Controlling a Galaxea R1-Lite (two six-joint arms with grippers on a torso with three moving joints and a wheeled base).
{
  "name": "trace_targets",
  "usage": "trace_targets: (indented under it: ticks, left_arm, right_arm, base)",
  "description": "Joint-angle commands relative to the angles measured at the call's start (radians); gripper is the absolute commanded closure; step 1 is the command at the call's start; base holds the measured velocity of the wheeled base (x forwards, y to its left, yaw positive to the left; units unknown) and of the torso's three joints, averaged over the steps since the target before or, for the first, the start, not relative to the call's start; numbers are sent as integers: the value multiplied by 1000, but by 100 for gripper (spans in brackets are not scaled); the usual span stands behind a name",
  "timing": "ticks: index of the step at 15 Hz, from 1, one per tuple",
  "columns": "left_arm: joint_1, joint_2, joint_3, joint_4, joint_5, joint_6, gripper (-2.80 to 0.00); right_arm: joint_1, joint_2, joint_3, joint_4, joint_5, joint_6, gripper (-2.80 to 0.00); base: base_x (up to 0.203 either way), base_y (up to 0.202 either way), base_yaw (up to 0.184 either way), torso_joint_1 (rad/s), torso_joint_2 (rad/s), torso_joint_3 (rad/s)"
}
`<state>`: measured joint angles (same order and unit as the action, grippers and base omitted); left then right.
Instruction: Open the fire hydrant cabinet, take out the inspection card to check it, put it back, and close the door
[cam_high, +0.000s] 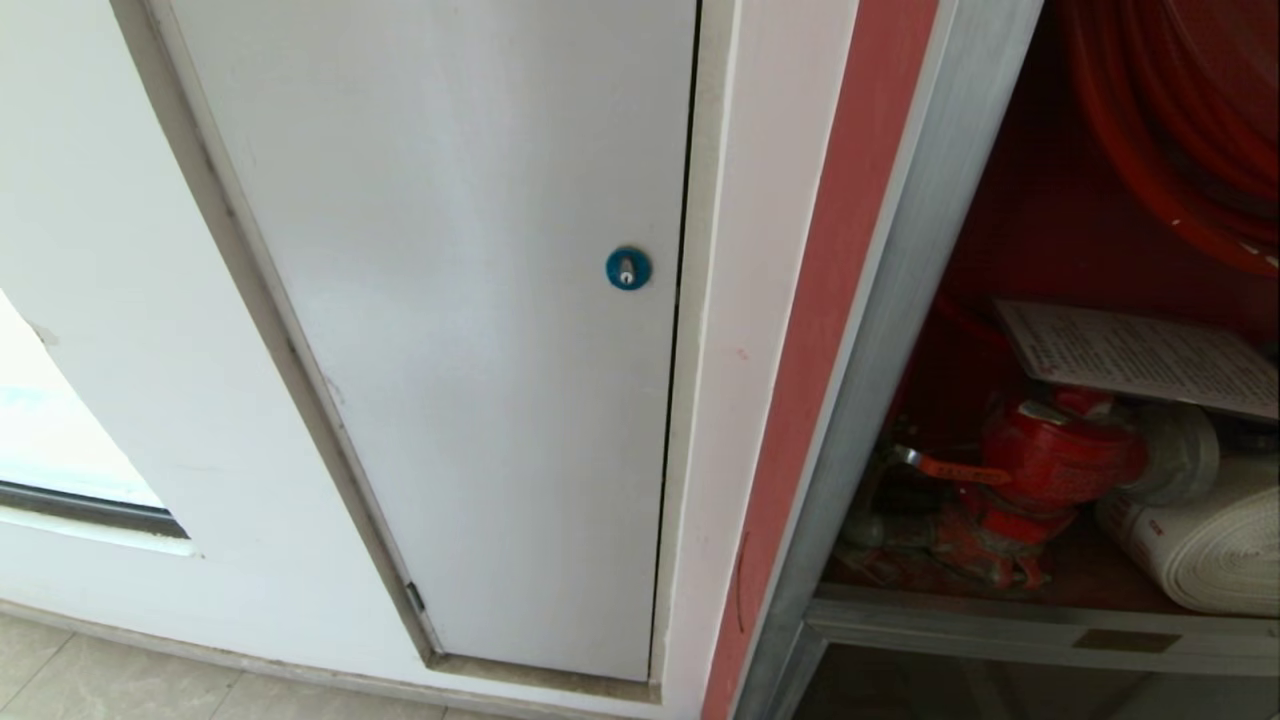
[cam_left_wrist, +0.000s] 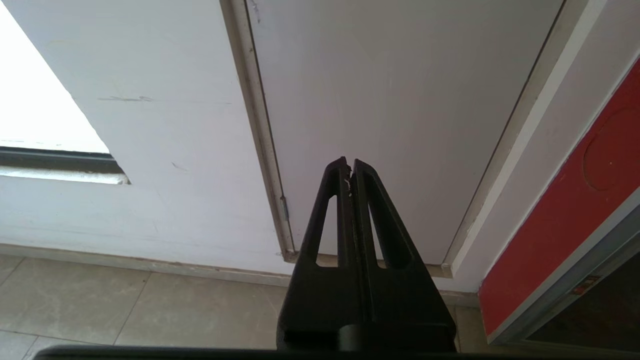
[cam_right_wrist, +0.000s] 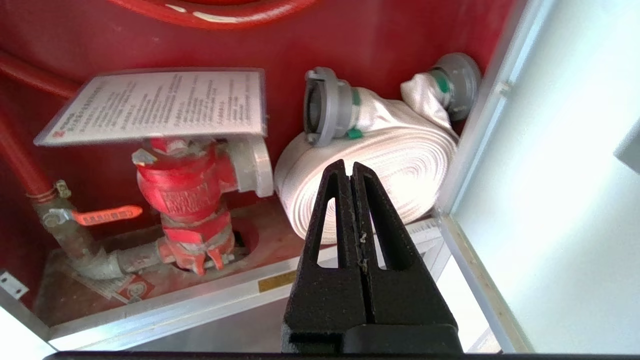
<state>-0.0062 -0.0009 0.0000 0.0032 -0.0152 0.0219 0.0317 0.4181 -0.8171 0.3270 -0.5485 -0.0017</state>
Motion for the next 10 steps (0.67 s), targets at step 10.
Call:
trace_targets:
  ticks: [10]
  left_arm:
    - [0,1,0,0,0,0,0]
  right_arm:
    - [-20,-402,593,-230,400,114,0]
  base:
    - [0,0,0,0,0,0]
